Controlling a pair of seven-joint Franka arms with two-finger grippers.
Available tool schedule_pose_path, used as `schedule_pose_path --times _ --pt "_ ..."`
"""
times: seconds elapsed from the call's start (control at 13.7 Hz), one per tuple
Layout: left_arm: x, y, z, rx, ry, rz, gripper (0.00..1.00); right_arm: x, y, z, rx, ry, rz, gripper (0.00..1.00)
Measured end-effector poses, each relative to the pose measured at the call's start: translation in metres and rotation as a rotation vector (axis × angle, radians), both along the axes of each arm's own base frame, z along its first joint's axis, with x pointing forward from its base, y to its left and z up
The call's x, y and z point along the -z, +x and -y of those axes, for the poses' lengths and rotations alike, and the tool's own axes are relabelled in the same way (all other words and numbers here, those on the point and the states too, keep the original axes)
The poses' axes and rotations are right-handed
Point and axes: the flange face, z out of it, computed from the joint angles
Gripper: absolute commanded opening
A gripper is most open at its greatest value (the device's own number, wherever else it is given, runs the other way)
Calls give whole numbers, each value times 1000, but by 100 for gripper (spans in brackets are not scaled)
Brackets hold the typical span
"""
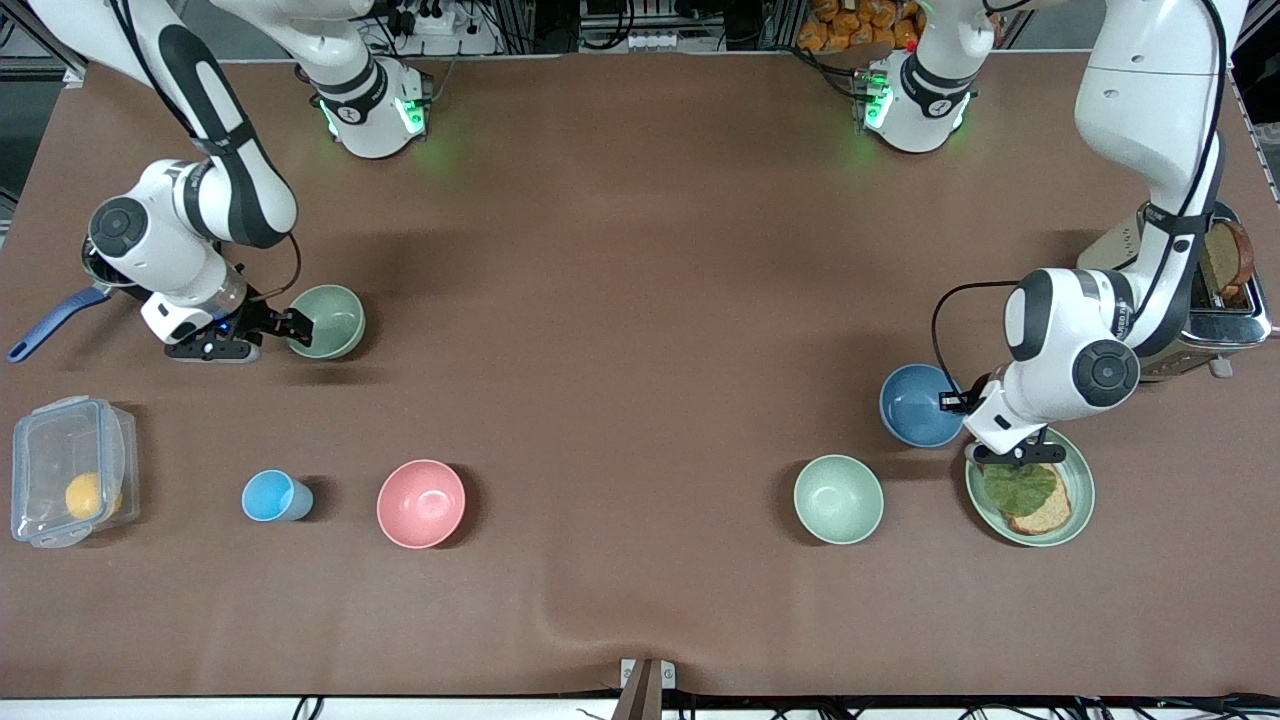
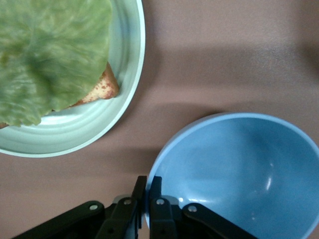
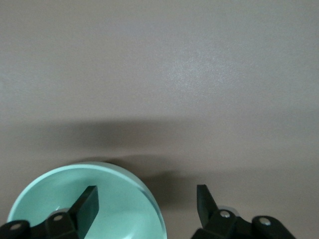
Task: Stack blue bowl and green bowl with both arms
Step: 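Grasp the blue bowl with the left gripper while the right grasps the green bowl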
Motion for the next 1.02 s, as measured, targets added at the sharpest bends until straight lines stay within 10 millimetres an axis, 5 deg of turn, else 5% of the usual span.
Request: schedule_pose_path --times 0.22,0.44,0.51,1.02 --pt "0 0 0 0 0 1 0 9 -4 0 -1 -1 -1 67" --pt "-3 3 -2 -5 0 8 0 10 -5 0 -1 -1 -5 13" --pt "-4 4 -3 -9 -1 13 0 11 -6 -1 -1 -1 -8 1" --pt "-9 8 -6 -27 -13 25 0 5 -8 -7 -11 9 -33 0"
